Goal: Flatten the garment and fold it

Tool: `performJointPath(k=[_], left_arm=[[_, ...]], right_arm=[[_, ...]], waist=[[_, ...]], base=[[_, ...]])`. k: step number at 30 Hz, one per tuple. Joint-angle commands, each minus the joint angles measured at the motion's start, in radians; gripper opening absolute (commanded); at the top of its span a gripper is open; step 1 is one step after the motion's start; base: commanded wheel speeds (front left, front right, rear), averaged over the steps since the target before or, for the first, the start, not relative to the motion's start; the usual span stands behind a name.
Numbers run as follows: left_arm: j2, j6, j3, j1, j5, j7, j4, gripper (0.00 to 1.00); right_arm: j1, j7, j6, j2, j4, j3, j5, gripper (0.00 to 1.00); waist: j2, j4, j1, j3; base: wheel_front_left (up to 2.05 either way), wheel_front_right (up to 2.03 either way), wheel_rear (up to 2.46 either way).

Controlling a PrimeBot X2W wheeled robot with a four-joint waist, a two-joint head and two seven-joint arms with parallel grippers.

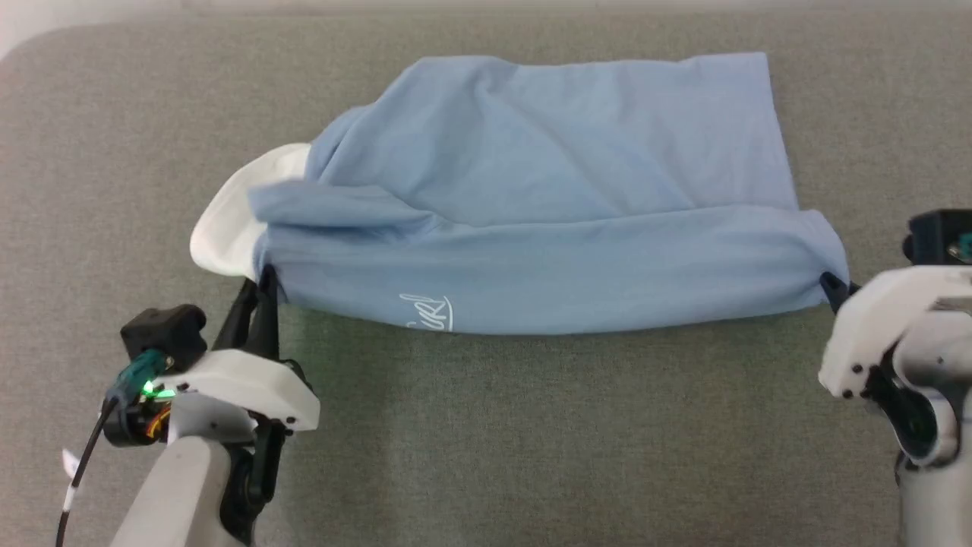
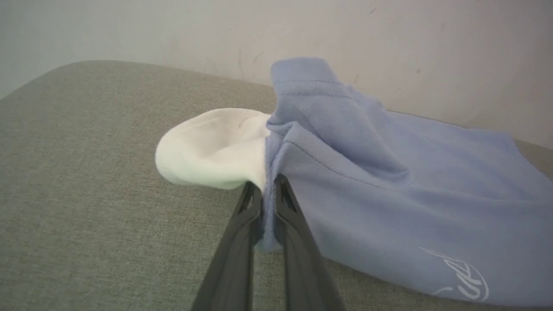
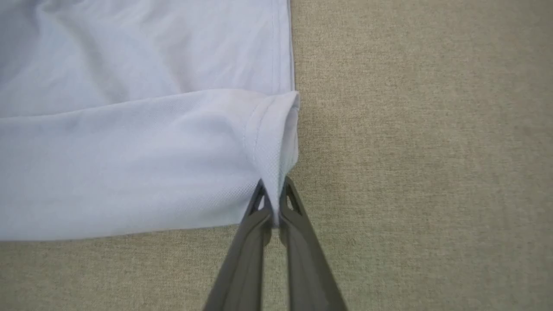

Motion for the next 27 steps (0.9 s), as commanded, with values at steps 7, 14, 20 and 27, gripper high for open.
performJointPath(k=[7,14,20,27], left_arm=[[0.044,0.052,0.002,0.157,0.03,0.017,-0.11,0.0],[0.048,0.094,-0.036,0.332,-0.002,0.145,-0.181,0.0],[0.052,0.104,-0.078,0.386,-0.033,0.274,-0.153,0.0],[0.02,0.067,-0.094,0.336,-0.059,0.262,-0.096,0.45]], right_arm=[[0.219,-0.004,-0.001,0.001,-0.206,-0.043,0.065,0.0],[0.411,0.042,-0.001,0.001,-0.219,-0.105,0.127,0.0],[0.433,0.013,-0.001,0.001,-0.1,-0.116,0.085,0.0],[0.408,-0.056,-0.001,0.001,0.062,-0.103,0.064,0.64]], waist=[[0.0,-0.003,-0.0001,-0.093],[0.0,-0.018,-0.0001,-0.111],[0.0,-0.019,-0.0001,-0.113],[0.0,-0.006,-0.0001,-0.109]], base=[[0.0,0.0,0.0],[0.0,0.0,0.0],[0.0,0.0,0.0],[0.0,0.0,0.0]])
